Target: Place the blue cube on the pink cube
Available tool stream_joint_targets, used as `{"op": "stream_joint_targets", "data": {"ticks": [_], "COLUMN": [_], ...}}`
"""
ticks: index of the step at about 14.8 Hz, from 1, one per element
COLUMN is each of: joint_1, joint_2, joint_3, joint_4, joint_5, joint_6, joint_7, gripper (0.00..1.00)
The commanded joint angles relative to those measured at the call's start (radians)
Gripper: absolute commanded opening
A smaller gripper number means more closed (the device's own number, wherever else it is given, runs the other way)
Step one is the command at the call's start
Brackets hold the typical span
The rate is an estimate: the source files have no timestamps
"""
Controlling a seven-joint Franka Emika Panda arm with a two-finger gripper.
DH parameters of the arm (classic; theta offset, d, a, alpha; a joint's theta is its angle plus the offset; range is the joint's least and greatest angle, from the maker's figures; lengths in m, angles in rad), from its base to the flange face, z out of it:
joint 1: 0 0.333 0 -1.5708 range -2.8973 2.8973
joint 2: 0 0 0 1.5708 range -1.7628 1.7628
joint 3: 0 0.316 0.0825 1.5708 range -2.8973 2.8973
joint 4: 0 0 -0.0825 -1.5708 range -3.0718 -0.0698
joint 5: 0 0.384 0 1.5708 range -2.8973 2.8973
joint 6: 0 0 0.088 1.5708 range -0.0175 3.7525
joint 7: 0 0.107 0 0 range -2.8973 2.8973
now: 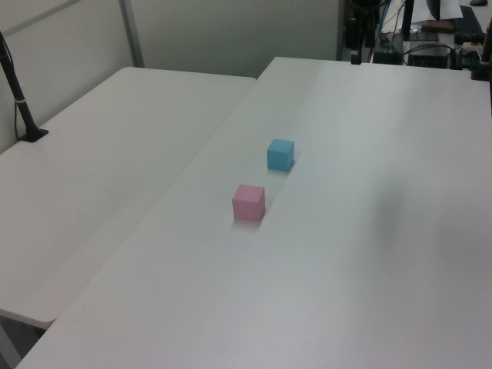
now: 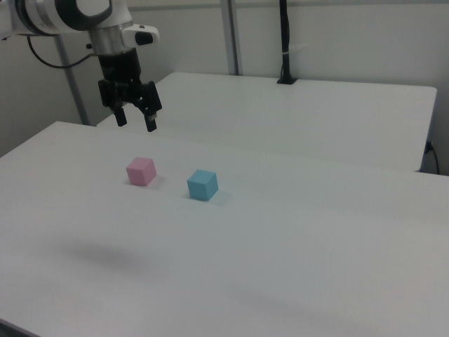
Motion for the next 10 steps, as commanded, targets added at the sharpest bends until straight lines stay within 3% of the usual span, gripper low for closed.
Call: {"op": "stream_joint_targets", "data": {"ticks": [1, 10], "joint_1": [0.013, 0.009], "joint_2": [-0.010, 0.030], "joint_3": [-0.010, -0.022], "joint_4": [-0.022, -0.025], "joint_5": [0.017, 0.039], "joint_6": [-0.010, 0.107], "joint_7": [-0.055, -0.103], "gripper": [1.00, 1.00]}}
